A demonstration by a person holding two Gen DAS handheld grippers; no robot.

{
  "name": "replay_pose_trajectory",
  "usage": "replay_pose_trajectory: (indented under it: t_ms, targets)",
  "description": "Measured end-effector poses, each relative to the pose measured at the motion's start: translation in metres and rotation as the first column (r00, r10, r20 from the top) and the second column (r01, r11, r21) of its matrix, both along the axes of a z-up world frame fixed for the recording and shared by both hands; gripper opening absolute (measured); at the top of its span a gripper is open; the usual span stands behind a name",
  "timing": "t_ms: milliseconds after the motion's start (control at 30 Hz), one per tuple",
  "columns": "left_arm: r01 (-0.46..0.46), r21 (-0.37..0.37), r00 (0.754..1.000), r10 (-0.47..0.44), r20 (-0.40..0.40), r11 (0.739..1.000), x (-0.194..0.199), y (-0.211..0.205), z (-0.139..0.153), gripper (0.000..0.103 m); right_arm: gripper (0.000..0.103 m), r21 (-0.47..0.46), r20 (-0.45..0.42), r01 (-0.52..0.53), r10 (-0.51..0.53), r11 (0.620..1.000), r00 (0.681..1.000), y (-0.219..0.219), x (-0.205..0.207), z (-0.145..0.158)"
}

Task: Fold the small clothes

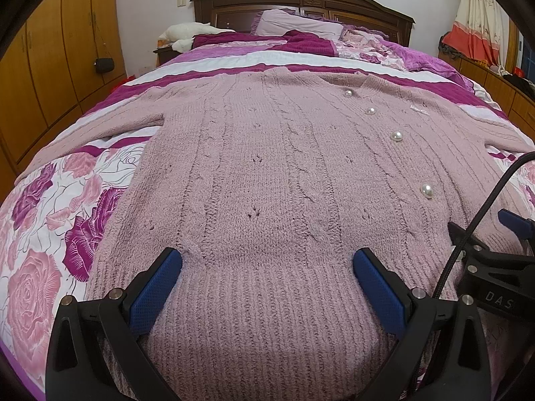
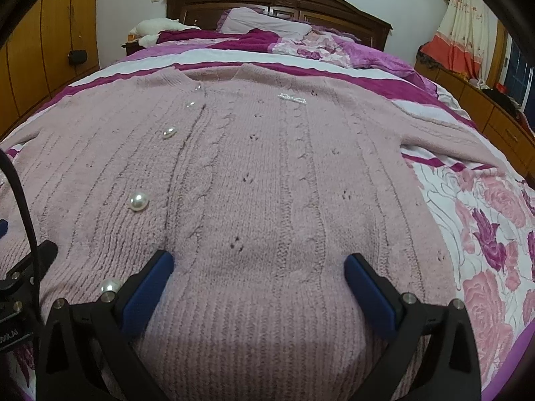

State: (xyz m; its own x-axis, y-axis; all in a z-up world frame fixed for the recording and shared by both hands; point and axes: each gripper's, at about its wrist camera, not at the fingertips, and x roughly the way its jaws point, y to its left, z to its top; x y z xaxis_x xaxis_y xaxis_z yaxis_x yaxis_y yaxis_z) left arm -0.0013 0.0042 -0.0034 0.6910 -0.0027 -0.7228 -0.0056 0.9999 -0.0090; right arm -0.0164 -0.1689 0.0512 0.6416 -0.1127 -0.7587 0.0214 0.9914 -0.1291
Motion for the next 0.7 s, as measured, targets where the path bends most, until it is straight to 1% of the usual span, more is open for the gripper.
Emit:
replay_pose_trajectory:
  t_ms: [133, 200, 267, 300, 333, 367, 400, 433, 467, 533, 567, 600, 633, 667, 700]
  targets:
    - [0.0, -0.006, 1.0, 0.0, -0.001, 1.0, 0.001, 0.0, 0.0, 0.085, 0.103, 0.002, -0.002, 0.0, 0.0, 1.0, 1.0, 0.001, 0.0, 0.0]
    - [-0.003, 0.009, 1.0, 0.003, -0.014, 1.0, 0.003, -0.002, 0.0, 0.085, 0.103, -0.011, -0.007, -0.001, 0.001, 1.0, 1.0, 0.003, 0.0, 0.001]
    - [0.039, 0.013, 0.999, -0.038, -0.034, 0.999, 0.007, 0.0, 0.002, 0.085, 0.103, -0.044, -0.031, -0.001, -0.001, 0.999, 1.0, 0.007, 0.0, 0.003]
    - [0.061, -0.012, 0.997, -0.061, -0.05, 0.998, 0.008, 0.005, 0.005, 0.084, 0.102, -0.053, -0.069, 0.012, -0.016, 0.999, 0.998, 0.009, 0.002, 0.007]
    - [0.046, -0.059, 0.997, -0.05, -0.056, 0.997, 0.008, 0.014, 0.009, 0.08, 0.1, -0.037, -0.1, 0.044, -0.047, 0.998, 0.994, 0.01, -0.001, 0.017]
    - [0.013, -0.105, 0.999, -0.019, -0.051, 0.994, 0.006, 0.027, 0.016, 0.076, 0.095, -0.018, -0.072, 0.021, -0.022, 1.0, 0.997, 0.015, -0.01, 0.031]
    - [-0.048, -0.112, 0.998, 0.043, -0.042, 0.993, 0.003, 0.041, 0.025, 0.076, 0.095, -0.021, -0.014, -0.029, 0.028, 0.999, 1.0, 0.023, -0.02, 0.044]
    - [-0.117, -0.076, 0.993, 0.116, -0.023, 0.99, 0.002, 0.057, 0.035, 0.075, 0.096, -0.074, 0.072, -0.09, 0.095, 0.993, 0.993, 0.037, -0.032, 0.061]
    - [-0.156, -0.053, 0.988, 0.156, -0.004, 0.986, 0.002, 0.069, 0.041, 0.075, 0.101, -0.138, 0.149, -0.131, 0.152, 0.982, 0.977, 0.051, -0.042, 0.076]
    - [-0.225, -0.03, 0.974, 0.226, 0.032, 0.974, 0.006, 0.107, 0.055, 0.075, 0.103, -0.189, 0.228, -0.174, 0.215, 0.967, 0.95, 0.071, -0.051, 0.091]
    - [-0.273, -0.03, 0.961, 0.274, 0.037, 0.962, 0.01, 0.134, 0.059, 0.074, 0.103, -0.215, 0.264, -0.173, 0.228, 0.961, 0.937, 0.078, -0.053, 0.094]
    - [-0.331, -0.031, 0.943, 0.332, 0.029, 0.943, 0.014, 0.162, 0.061, 0.071, 0.103, -0.256, 0.307, -0.165, 0.241, 0.953, 0.92, 0.088, -0.056, 0.094]
    - [-0.382, -0.034, 0.924, 0.383, 0.017, 0.924, 0.017, 0.186, 0.061, 0.068, 0.103, -0.289, 0.333, -0.174, 0.269, 0.941, 0.904, 0.098, -0.056, 0.091]
    - [-0.44, -0.053, 0.898, 0.441, 0.006, 0.896, 0.021, 0.219, 0.059, 0.062, 0.103, -0.302, 0.331, -0.202, 0.301, 0.932, 0.894, 0.107, -0.053, 0.087]
    - [-0.478, -0.095, 0.877, 0.48, -0.005, 0.873, 0.026, 0.252, 0.055, 0.061, 0.103, -0.3, 0.313, -0.238, 0.331, 0.924, 0.89, 0.117, -0.048, 0.082]
